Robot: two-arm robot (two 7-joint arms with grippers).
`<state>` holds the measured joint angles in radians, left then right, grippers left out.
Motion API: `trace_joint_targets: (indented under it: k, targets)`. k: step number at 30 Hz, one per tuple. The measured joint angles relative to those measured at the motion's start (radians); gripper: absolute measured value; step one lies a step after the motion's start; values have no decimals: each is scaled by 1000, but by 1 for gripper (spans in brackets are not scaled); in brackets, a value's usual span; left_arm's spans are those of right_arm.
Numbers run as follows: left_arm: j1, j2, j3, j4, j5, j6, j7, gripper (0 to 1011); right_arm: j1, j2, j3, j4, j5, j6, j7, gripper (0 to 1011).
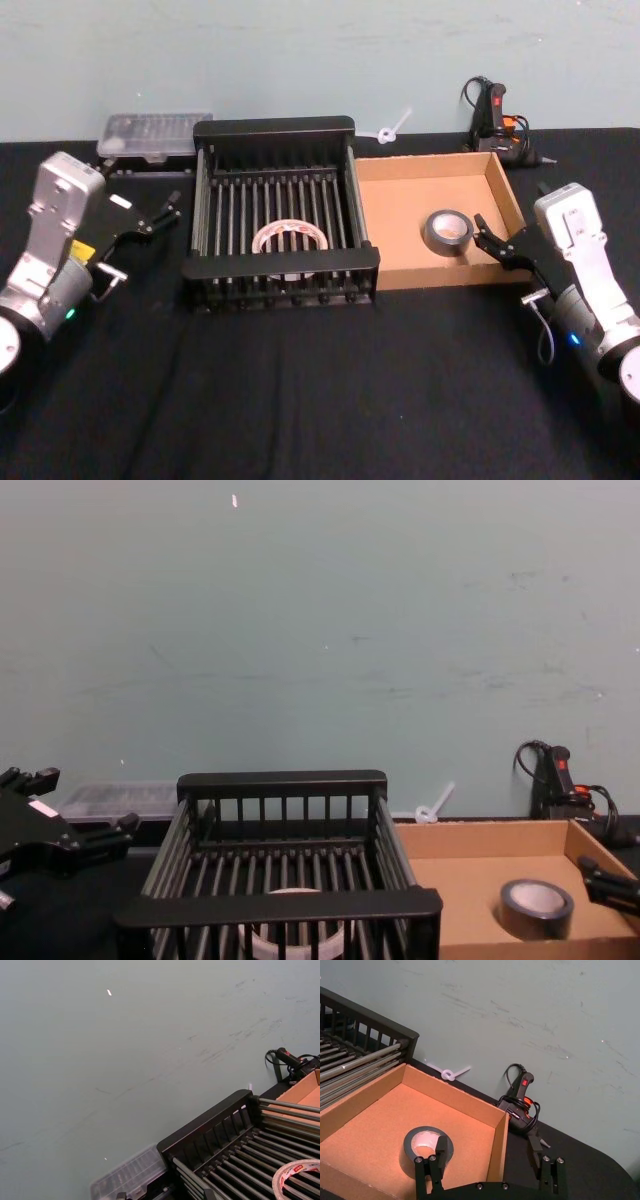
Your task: Pick up the white tape and place it into the black box , Pick up the silver tape and place it into the brown box.
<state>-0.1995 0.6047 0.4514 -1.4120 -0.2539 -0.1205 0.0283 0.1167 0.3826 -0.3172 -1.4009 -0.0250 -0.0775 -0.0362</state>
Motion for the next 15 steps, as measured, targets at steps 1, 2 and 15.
trace_joint_targets:
  k: [1,2,15]
  targets:
    - [0,0,0,0,0,0,0,1001,0,0,0,0,0,0,0,1003]
    - [0,0,0,0,0,0,0,1001,0,0,0,0,0,0,0,1002]
    - [0,0,0,0,0,0,0,1001,0,0,0,0,0,0,0,1002]
